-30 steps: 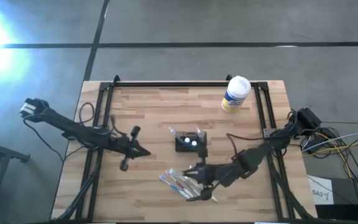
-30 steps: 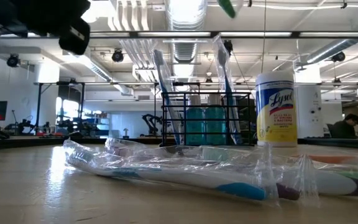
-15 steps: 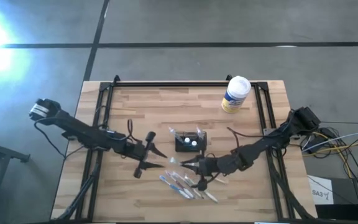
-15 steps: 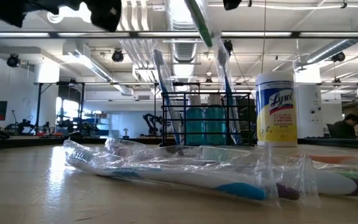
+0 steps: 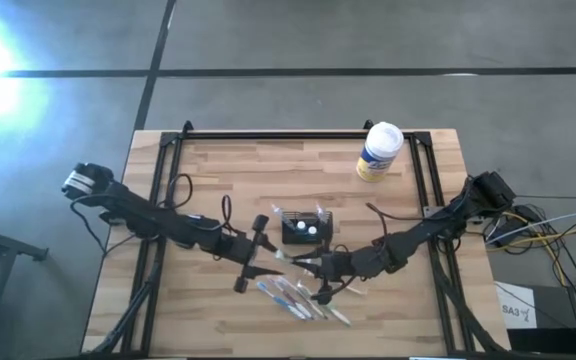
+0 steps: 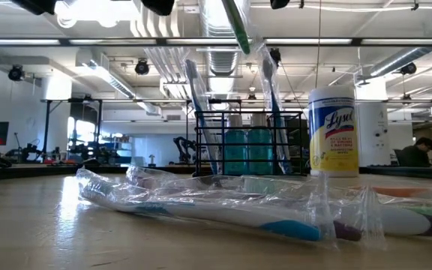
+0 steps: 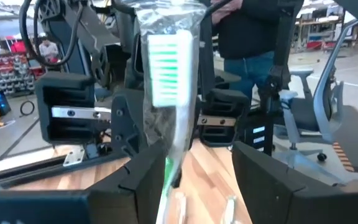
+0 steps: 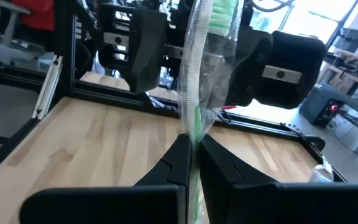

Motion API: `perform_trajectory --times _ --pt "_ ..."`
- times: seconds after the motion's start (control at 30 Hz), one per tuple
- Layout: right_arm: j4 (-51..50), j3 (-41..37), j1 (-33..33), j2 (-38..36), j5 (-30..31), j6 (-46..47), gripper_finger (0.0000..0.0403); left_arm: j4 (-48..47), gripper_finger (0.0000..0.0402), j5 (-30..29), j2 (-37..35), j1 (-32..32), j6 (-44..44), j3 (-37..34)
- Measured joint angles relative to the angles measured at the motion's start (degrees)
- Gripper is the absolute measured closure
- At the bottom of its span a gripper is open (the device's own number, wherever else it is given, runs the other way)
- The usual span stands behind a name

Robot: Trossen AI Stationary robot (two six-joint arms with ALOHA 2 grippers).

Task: Pick & Place toothbrushing station
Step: Put the right green toothbrush into the black mesh organizer

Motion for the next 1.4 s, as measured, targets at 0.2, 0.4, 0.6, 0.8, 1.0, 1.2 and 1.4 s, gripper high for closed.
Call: perform_trajectory --times 0.2,0.4,0.6,0.8,1.0,1.2,1.4 --pt "1.5 -0.3 -0.1 0.0 0.0 -0.9 0.0390 0.8 0.0215 -0.3 2.5 0.0 -0.2 2.3" --pt "1.6 -0.4 -0.1 0.0 0.0 -1.0 0.0390 1.8 0.0237 -1.7 3.8 0.0 0.1 3.6" --pt "1.6 -0.4 -0.1 0.0 0.0 -1.1 0.0390 2.4 0.0311 -3.2 3.8 0.0 0.8 3.3" --pt "1.1 -0.4 -0.1 0.0 -0.7 1.0 0.0382 2.4 0.0382 -3.4 3.8 0.0 2.2 3.3" --pt "0.6 -0.4 0.1 -0.4 -0.7 1.3 0.0307 0.8 0.0381 -2.8 3.4 -0.4 2.0 3.2" --pt "-6.8 -0.4 0.4 -5.1 0.1 4.1 0.0226 -3.6 0.0383 -3.0 -0.3 -1.5 3.5 2.5" --pt "-18.9 -1.5 1.2 -12.3 0.1 12.0 0.0203 -10.5 0.0383 -10.7 -6.2 -2.1 5.1 1.2"
